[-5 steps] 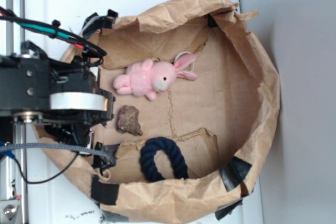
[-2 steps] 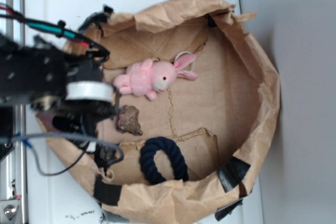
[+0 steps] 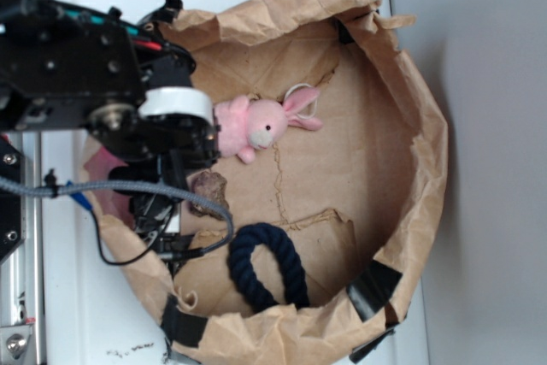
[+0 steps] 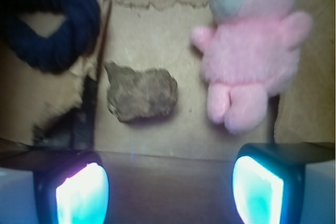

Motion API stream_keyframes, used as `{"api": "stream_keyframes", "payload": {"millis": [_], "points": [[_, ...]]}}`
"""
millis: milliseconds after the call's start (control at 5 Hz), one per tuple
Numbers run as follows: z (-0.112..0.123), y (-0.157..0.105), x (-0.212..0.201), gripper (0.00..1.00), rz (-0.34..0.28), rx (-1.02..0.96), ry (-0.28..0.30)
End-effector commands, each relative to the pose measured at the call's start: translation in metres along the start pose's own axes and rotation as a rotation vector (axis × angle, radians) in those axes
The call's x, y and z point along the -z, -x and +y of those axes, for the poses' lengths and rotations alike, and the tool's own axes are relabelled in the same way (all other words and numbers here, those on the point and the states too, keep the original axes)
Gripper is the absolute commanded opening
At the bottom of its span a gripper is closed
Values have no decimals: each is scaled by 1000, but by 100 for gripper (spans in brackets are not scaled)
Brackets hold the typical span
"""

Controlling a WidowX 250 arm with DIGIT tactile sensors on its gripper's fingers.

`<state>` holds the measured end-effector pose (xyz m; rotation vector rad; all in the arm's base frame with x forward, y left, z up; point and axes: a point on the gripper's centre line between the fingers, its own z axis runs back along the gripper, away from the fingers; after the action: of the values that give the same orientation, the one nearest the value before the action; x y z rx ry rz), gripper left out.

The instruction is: Grab the pink bunny.

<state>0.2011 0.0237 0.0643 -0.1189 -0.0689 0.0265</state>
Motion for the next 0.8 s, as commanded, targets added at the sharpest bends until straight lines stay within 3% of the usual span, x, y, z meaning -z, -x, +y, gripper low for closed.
{"api": "stream_keyframes", "payload": {"millis": [0,200,400,600], "points": [[-7,-18,-36,100,-27,-56,22],[-7,-23,-30,100,-22,-60,1],[7,-49,-14,100,-32,-80,-25],[12,-58,-9,100,-56,-81,-52]]}}
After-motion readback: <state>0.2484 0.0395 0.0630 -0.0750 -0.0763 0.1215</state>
